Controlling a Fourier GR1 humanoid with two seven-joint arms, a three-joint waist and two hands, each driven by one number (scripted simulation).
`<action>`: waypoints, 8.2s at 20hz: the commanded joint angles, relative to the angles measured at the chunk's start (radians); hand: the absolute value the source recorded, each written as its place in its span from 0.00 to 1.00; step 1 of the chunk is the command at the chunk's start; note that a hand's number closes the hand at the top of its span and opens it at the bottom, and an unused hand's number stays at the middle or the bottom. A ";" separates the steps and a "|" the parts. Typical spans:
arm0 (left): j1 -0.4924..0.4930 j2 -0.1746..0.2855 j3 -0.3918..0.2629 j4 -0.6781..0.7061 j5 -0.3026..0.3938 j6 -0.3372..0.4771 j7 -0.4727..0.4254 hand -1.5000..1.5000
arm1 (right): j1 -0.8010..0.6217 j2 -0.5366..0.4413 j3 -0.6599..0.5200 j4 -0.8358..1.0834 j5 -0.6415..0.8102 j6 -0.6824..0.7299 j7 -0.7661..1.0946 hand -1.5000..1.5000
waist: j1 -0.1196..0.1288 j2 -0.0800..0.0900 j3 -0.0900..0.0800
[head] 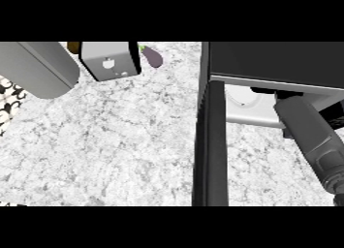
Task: Pick up the milk, place it into the microwave and close the microwave
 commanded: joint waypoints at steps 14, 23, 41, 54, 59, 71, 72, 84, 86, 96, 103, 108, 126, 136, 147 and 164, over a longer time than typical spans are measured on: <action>-0.087 0.033 -0.064 0.079 -0.105 -0.052 -0.015 0.00 | -0.047 0.012 -0.034 0.012 -0.028 0.165 -0.116 0.00 | -0.016 0.001 0.010; -0.055 -0.027 -0.176 0.076 -0.142 -0.136 -0.037 0.00 | -0.021 0.067 -0.147 -0.012 -0.156 0.336 -0.237 0.00 | -0.036 -0.012 0.009; -0.071 -0.051 -0.453 0.012 -0.217 -0.022 0.054 1.00 | 0.213 0.094 -0.236 -0.021 -0.312 0.839 -0.417 0.00 | -0.114 -0.046 0.006; -0.128 -0.051 -0.716 0.014 -0.359 0.095 0.099 1.00 | 0.518 0.156 -0.164 -0.247 -0.340 0.942 -0.482 0.00 | -0.156 -0.061 0.003; -0.167 -0.051 -0.843 0.107 -0.487 0.201 0.028 1.00 | 0.689 0.161 -0.142 -0.406 -0.361 0.962 -0.463 0.00 | -0.168 -0.064 0.001; -0.377 -0.051 -1.130 0.487 -0.700 0.331 -0.115 1.00 | 1.115 0.168 -0.062 -0.909 -0.450 1.106 -0.415 0.00 | -0.169 -0.056 0.001; -0.403 -0.051 -1.102 0.552 -0.715 0.312 -0.142 1.00 | 1.148 0.122 -0.080 -0.941 -0.475 1.143 -0.409 0.00 | -0.166 -0.053 0.001; -0.655 -0.051 -1.357 1.030 -0.605 0.811 -0.424 1.00 | 1.359 0.065 0.003 -1.366 -0.618 1.272 -0.303 0.00 | -0.195 -0.043 0.000; -0.660 -0.051 -1.389 1.077 -0.554 0.870 -0.476 1.00 | 1.404 0.047 0.012 -1.433 -0.646 1.295 -0.295 0.00 | -0.208 -0.042 -0.001; -0.850 -0.051 -1.570 1.146 -0.292 1.017 -0.441 1.00 | 1.435 0.001 0.047 -1.673 -0.771 1.296 -0.130 0.00 | -0.259 -0.033 -0.002; -0.873 -0.051 -1.603 1.094 -0.131 1.116 -0.521 1.00 | 1.432 -0.071 0.045 -1.742 -0.840 1.343 -0.071 0.00 | -0.288 -0.024 -0.003; -0.923 -0.051 -1.547 1.108 -0.057 1.244 -0.555 1.00 | 1.437 -0.105 0.026 -1.780 -0.852 1.342 -0.045 0.00 | -0.317 -0.019 -0.004; -1.128 -0.051 -1.443 1.201 0.207 1.452 -0.528 0.00 | 1.268 -0.290 -0.203 -1.878 -0.743 1.228 -0.026 1.00 | -0.400 0.014 -0.006; -1.182 -0.051 -1.417 1.260 0.305 1.473 -0.587 0.00 | 1.194 -0.336 -0.217 -1.844 -0.723 1.217 -0.016 1.00 | -0.401 0.039 -0.001; -1.213 -0.051 -1.418 1.303 0.376 1.461 -0.643 0.00 | 1.127 -0.361 -0.226 -1.814 -0.727 1.203 0.000 1.00 | -0.424 0.047 0.001; -1.227 -0.051 -1.439 1.324 0.459 1.446 -0.716 0.00 | 1.070 -0.304 -0.105 -1.625 -1.085 1.371 0.090 0.00 | -0.418 0.059 0.004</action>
